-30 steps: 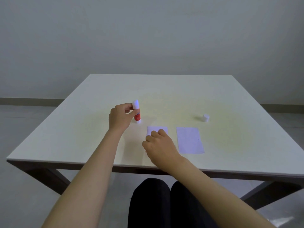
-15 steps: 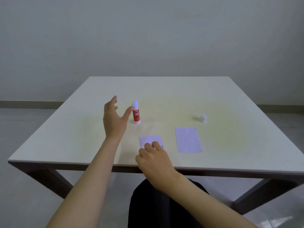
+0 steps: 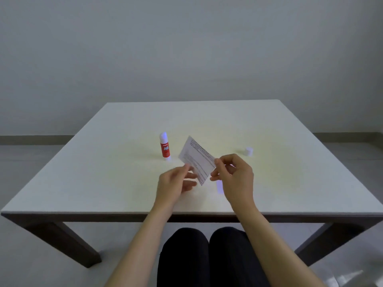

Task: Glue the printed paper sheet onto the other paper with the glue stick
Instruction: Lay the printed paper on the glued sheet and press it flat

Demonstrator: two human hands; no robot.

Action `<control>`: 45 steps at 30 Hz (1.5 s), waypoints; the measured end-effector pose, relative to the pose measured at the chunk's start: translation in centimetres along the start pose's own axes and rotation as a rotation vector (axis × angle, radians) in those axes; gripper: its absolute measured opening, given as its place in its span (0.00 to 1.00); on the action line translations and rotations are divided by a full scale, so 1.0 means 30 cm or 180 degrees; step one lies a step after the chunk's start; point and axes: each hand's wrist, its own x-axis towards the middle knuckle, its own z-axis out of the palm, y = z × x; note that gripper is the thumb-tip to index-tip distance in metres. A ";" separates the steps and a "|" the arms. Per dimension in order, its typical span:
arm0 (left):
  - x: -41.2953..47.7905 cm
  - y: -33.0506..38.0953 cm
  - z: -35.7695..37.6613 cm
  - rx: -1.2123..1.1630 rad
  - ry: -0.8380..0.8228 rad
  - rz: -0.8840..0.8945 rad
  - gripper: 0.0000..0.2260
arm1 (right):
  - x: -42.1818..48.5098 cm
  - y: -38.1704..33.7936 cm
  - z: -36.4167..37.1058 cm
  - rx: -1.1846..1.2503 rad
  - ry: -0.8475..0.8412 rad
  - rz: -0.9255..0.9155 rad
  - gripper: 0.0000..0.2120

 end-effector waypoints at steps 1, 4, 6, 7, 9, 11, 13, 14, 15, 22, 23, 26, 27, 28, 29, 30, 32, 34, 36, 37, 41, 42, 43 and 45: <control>-0.003 0.009 0.021 -0.0172 -0.0229 -0.0277 0.10 | 0.002 0.008 -0.011 0.0216 0.0058 0.0150 0.06; -0.004 0.026 0.071 -0.0686 -0.0207 -0.0595 0.07 | -0.001 0.031 -0.035 0.0739 0.0193 0.0437 0.07; -0.004 0.030 0.096 -0.0759 -0.0060 -0.0710 0.04 | -0.002 0.041 -0.052 0.0912 0.0247 0.0516 0.07; -0.006 0.030 0.108 -0.0741 -0.0063 -0.0784 0.03 | 0.000 0.044 -0.061 0.0995 0.0262 0.0532 0.07; -0.011 0.035 0.126 -0.0798 -0.0164 -0.0951 0.03 | 0.004 0.043 -0.078 0.1183 0.0270 0.0519 0.07; -0.014 0.042 0.139 -0.0918 -0.0233 -0.1024 0.03 | 0.007 0.037 -0.095 0.1313 0.0246 0.0476 0.07; -0.011 0.054 0.148 -0.1091 -0.0201 -0.0992 0.02 | 0.009 0.035 -0.108 0.1347 0.0207 0.0471 0.07; -0.007 0.059 0.150 -0.1135 -0.0154 -0.0931 0.01 | 0.010 0.036 -0.114 0.1313 0.0202 0.0496 0.07; -0.002 0.063 0.152 -0.1109 -0.0096 -0.0851 0.02 | 0.010 0.039 -0.121 0.1254 0.0211 0.0529 0.07; 0.005 0.091 0.143 -0.0159 0.0079 -0.0394 0.06 | 0.054 0.059 -0.199 0.0697 -0.0236 0.0891 0.06; 0.005 0.089 0.143 -0.0107 0.0057 -0.0395 0.07 | 0.063 0.063 -0.210 0.0573 -0.0310 0.0944 0.07; 0.007 0.081 0.145 0.0005 -0.0019 -0.0400 0.08 | 0.087 0.073 -0.227 0.0256 -0.0427 0.1002 0.06; 0.009 0.077 0.147 0.0077 -0.0030 -0.0368 0.09 | 0.094 0.077 -0.231 0.0132 -0.0435 0.1003 0.05; 0.011 0.072 0.148 0.0175 -0.0041 -0.0315 0.09 | 0.099 0.080 -0.235 0.0002 -0.0435 0.1008 0.05; 0.012 0.065 0.150 0.0290 -0.0058 -0.0252 0.10 | 0.103 0.085 -0.239 -0.0122 -0.0438 0.1024 0.06; 0.013 0.058 0.152 0.0411 -0.0075 -0.0197 0.10 | 0.105 0.091 -0.244 -0.0239 -0.0443 0.1052 0.07; 0.018 0.041 0.157 0.0653 -0.0108 -0.0128 0.10 | 0.104 0.108 -0.252 -0.0473 -0.0446 0.1113 0.09; 0.022 0.022 0.164 0.0847 -0.0118 -0.0083 0.10 | 0.102 0.122 -0.258 -0.0692 -0.0436 0.1127 0.09; 0.027 0.007 0.169 0.0960 -0.0101 -0.0032 0.11 | 0.106 0.129 -0.260 -0.0852 -0.0442 0.1094 0.09; 0.029 0.002 0.171 0.0999 -0.0088 -0.0004 0.11 | 0.108 0.131 -0.261 -0.0907 -0.0450 0.1075 0.09; 0.032 -0.010 0.176 0.1146 -0.0081 0.0100 0.13 | 0.108 0.142 -0.260 -0.0995 -0.0388 0.1039 0.08; 0.031 -0.012 0.179 0.1164 -0.0070 0.0136 0.13 | 0.105 0.145 -0.259 -0.1032 -0.0365 0.1023 0.08; 0.031 -0.015 0.182 0.1193 -0.0049 0.0165 0.13 | 0.103 0.147 -0.258 -0.1067 -0.0346 0.1006 0.08; 0.029 -0.018 0.189 0.1303 -0.0007 0.0205 0.13 | 0.100 0.151 -0.256 -0.1073 -0.0314 0.0991 0.09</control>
